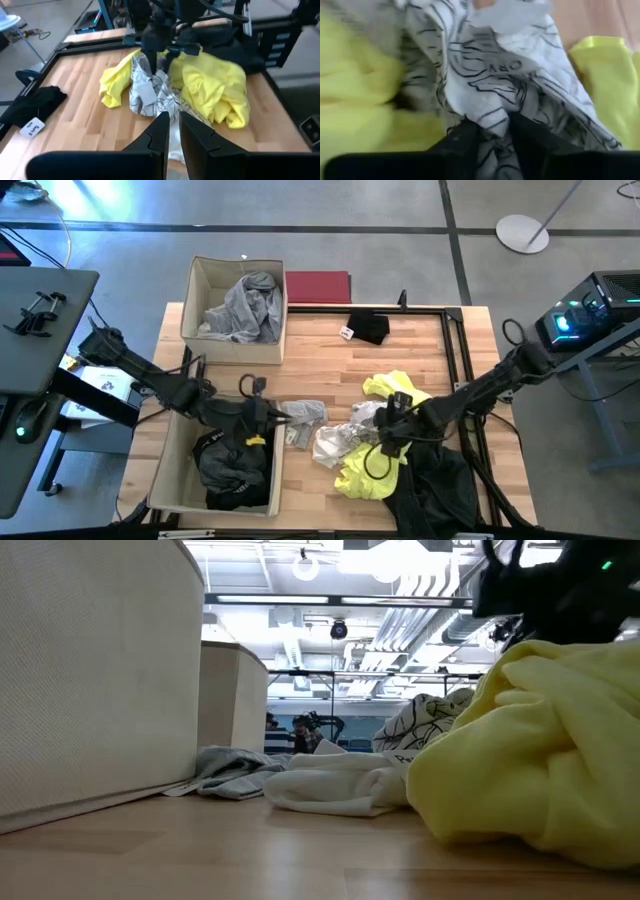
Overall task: Sort clothes
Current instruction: Put the white patterned shirt into the top laundry organizer
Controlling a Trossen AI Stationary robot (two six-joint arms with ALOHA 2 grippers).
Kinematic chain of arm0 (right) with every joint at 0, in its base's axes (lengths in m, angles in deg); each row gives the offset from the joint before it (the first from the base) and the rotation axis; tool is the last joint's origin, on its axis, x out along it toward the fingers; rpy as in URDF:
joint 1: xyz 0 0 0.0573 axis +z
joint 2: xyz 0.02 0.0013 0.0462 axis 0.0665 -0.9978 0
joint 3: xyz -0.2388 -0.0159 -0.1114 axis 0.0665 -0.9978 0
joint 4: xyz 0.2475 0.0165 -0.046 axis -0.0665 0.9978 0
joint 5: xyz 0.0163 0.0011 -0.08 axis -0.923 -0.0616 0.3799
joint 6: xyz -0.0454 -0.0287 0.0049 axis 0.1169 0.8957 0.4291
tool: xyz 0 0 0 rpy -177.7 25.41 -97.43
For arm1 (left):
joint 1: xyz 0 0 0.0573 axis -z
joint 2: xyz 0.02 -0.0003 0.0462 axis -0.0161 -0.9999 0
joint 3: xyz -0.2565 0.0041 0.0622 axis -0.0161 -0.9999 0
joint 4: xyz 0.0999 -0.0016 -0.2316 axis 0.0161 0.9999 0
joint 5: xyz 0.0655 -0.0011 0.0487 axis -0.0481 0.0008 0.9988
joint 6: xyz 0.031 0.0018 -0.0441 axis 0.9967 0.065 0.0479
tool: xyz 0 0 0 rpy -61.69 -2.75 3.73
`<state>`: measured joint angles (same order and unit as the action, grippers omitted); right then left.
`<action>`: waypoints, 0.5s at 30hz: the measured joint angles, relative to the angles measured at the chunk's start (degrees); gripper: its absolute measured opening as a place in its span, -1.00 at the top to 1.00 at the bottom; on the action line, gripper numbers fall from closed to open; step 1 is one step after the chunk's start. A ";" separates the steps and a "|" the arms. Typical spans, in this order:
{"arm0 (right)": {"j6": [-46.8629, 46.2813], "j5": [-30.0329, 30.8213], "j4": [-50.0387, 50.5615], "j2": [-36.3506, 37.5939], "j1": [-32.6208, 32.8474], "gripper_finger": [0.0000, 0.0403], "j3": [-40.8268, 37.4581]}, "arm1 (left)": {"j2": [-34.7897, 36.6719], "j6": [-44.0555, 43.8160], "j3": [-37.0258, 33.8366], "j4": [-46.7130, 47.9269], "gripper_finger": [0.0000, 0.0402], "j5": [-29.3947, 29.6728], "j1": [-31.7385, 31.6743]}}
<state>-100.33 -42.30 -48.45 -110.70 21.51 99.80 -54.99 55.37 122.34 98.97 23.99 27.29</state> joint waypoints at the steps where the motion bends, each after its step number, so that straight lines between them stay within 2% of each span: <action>1: 0.08 0.80 -0.18 -0.95 -0.41 0.60 0.00 | -0.73 0.45 0.00 -0.49 0.84 0.01 0.00; 5: 3.24 2.68 -4.47 -2.68 -1.51 0.94 0.02 | -2.79 2.29 0.00 -3.48 0.84 0.09 0.00; 8: 4.00 8.81 -5.07 -1.71 -1.32 0.93 1.97 | -3.63 5.53 -0.04 -6.20 0.84 0.14 -0.02; 15: 9.35 28.48 -5.73 5.79 1.88 0.97 10.41 | -3.74 14.25 0.00 -14.75 0.84 1.14 -0.30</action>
<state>-90.98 -13.81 -54.18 -104.91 23.39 110.21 -58.74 69.61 122.34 84.23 25.13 26.99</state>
